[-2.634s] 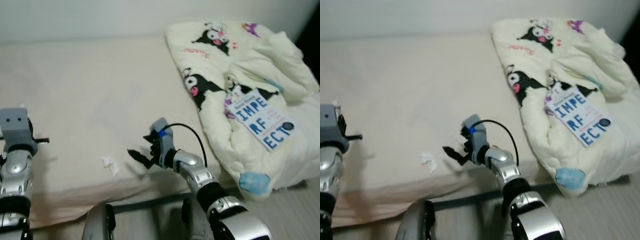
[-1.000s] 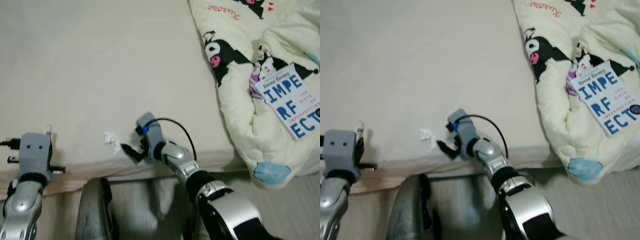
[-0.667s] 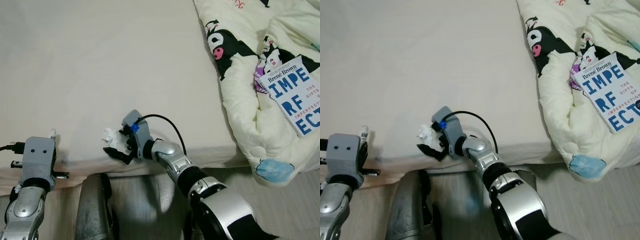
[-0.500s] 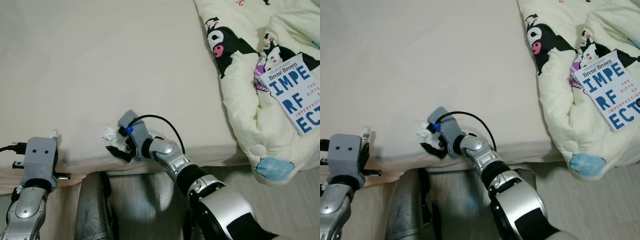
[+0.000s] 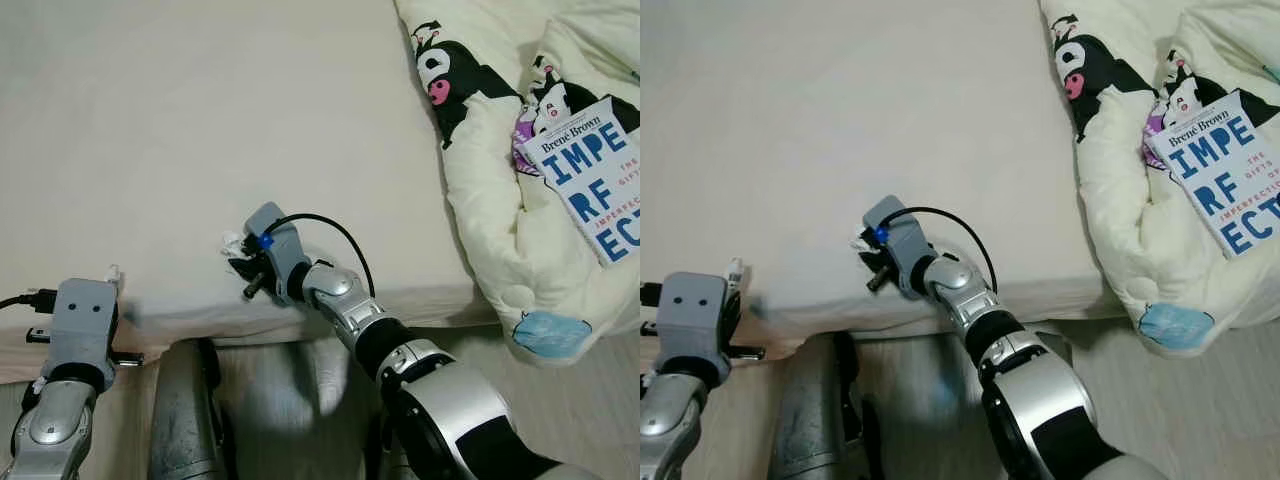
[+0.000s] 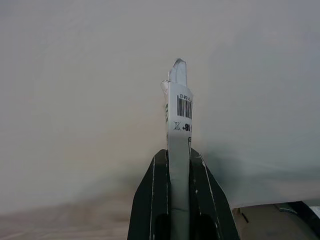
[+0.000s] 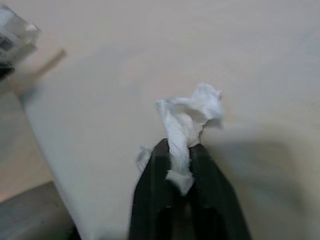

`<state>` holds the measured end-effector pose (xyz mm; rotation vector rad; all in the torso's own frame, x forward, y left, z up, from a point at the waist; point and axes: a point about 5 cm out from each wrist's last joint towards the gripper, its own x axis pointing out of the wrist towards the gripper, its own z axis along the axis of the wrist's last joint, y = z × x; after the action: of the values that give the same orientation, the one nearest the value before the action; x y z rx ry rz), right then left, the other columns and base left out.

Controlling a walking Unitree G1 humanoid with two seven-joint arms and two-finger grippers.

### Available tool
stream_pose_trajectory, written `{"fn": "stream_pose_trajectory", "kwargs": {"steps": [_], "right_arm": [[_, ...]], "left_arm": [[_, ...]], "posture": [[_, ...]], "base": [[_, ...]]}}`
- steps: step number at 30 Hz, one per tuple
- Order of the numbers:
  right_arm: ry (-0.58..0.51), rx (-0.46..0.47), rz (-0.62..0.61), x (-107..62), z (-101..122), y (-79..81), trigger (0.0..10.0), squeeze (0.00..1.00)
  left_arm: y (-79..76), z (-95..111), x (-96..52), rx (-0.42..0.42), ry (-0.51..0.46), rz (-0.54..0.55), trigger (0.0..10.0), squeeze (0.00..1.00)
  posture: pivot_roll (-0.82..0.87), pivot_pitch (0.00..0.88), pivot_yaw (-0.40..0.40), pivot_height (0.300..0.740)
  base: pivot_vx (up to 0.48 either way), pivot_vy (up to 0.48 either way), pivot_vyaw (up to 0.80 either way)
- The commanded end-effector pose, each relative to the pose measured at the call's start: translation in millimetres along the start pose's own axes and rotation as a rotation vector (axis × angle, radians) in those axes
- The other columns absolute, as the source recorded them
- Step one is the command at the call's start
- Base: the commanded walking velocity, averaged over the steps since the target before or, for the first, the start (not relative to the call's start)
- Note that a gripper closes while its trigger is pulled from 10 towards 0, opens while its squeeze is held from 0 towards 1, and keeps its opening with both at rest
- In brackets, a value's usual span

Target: Clean up the room

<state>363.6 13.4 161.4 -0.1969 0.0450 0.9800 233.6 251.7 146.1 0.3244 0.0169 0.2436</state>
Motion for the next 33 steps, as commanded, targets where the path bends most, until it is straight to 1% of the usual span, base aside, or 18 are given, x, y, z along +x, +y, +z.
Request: {"fn": "stream_pose_trajectory", "kwargs": {"steps": [1, 7, 9, 10, 11, 13, 15, 16, 18, 19, 21, 24, 25, 26, 27, 29, 30, 33], "right_arm": [[0.02, 0.029, 0.032, 2.2, -7, 7.9, 0.0, 0.0], [0.015, 0.026, 0.028, 0.7, -6, 4.8, 0.0, 0.0], [-0.01, 0.045, 0.013, -0.5, -2, 0.6, 0.0, 0.0], [-0.051, 0.08, -0.024, -2.6, 4, -6.6, 0.0, 0.0], [-0.051, 0.08, -0.024, -2.6, 4, -6.6, 0.0, 0.0], [-0.121, 0.142, -0.097, -7.3, 13, -19.9, 0.0, 0.0], [-0.121, 0.142, -0.097, -7.3, 13, -19.9, 0.0, 0.0], [-0.17, 0.176, -0.15, -11.6, 20, -29.8, 0.0, 0.0], [-0.287, 0.242, -0.16, -27.5, 30, -49.0, 0.0, 0.0], [-0.287, 0.242, -0.16, -27.5, 30, -49.0, 0.0, 0.0], [-0.346, 0.275, -0.181, -45.3, 27, -63.4, 0.0, 0.0], [-0.347, 0.282, -0.225, -63.0, 12, -71.3, 0.0, 0.0], [-0.347, 0.282, -0.225, -63.0, 12, -71.3, 0.0, 0.0], [-0.333, 0.299, -0.247, -71.1, 1, -72.4, 0.0, 0.0], [-0.333, 0.299, -0.247, -71.1, 1, -72.4, 0.0, 0.0], [-0.298, 0.289, -0.259, -77.6, -13, -68.6, 0.0, 0.0], [-0.281, 0.287, -0.262, -79.4, -19, -66.9, 0.0, 0.0], [-0.265, 0.289, -0.268, -80.9, -24, -65.4, 0.0, 0.0]], "left_arm": [[0.6, -8, -6.0, 0.007, 0.043, 0.005, 10.0, 0.0], [-2.3, -8, -3.3, 0.005, 0.045, 0.005, 10.0, 0.0], [-3.7, -7, -1.1, -0.003, 0.039, 0.008, 10.0, 0.0], [-6.0, -5, 2.7, -0.023, 0.026, 0.01, 10.0, 0.0], [-6.0, -5, 2.7, -0.023, 0.026, 0.01, 10.0, 0.0], [-11.1, -1, 10.8, -0.066, 0.005, 0.009, 10.0, 0.0], [-11.1, -1, 10.8, -0.066, 0.005, 0.009, 10.0, 0.0], [-14.8, 2, 17.4, -0.11, -0.012, 0.004, 10.0, 0.0], [-23.6, 18, 36.5, -0.241, -0.088, -0.024, 10.0, 0.0], [-23.6, 18, 36.5, -0.241, -0.088, -0.024, 10.0, 0.0], [-30.8, 42, 53.1, -0.365, -0.186, -0.082, 10.0, 0.0], [-36.8, 61, 66.3, -0.477, -0.259, -0.136, 10.0, 0.0], [-36.8, 61, 66.3, -0.477, -0.259, -0.136, 10.0, 0.0], [-41.1, 67, 72.6, -0.538, -0.268, -0.16, 10.0, 0.0], [-41.1, 67, 72.6, -0.538, -0.268, -0.16, 10.0, 0.0], [-49.3, 71, 78.7, -0.572, -0.273, -0.196, 10.0, 0.0], [-53.5, 71, 81.3, -0.578, -0.269, -0.211, 10.0, 0.0], [-58.5, 71, 84.6, -0.582, -0.257, -0.224, 10.0, 0.0]], "posture": [[0.27, 0.508, -0.042, 0.44], [0.26, 0.487, -0.049, 0.44], [0.26, 0.472, -0.053, 0.44], [0.24, 0.459, -0.057, 0.44], [0.24, 0.459, -0.057, 0.44], [0.22, 0.43, -0.066, 0.44], [0.22, 0.43, -0.066, 0.44], [0.2, 0.402, -0.074, 0.44], [0.14, 0.332, -0.093, 0.445], [0.14, 0.332, -0.093, 0.445], [0.1, 0.275, -0.107, 0.455], [0.07, 0.234, -0.111, 0.47], [0.07, 0.234, -0.111, 0.47], [0.04, 0.205, -0.11, 0.48], [0.04, 0.205, -0.11, 0.48], [0.01, 0.157, -0.105, 0.49], [0.0, 0.152, -0.104, 0.495], [-0.01, 0.133, -0.101, 0.5]], "base": [[0.0, 0.0, 0.0], [0.0, 0.0, 0.0], [0.0, 0.0, 0.0], [0.0, 0.0, 0.0], [0.0, 0.0, 0.0], [0.0, 0.0, 0.0], [0.0, 0.0, 0.0], [0.0, 0.0, 0.0], [0.0, 0.0, 0.0], [0.0, 0.0, 0.0], [0.0, 0.0, 0.0], [0.0, 0.0, 0.0], [0.0, 0.0, 0.0], [0.0, 0.0, 0.0], [0.0, 0.0, 0.0], [0.0, 0.0, 0.0], [0.0, 0.0, 0.0], [0.0, 0.0, 0.0]]}}
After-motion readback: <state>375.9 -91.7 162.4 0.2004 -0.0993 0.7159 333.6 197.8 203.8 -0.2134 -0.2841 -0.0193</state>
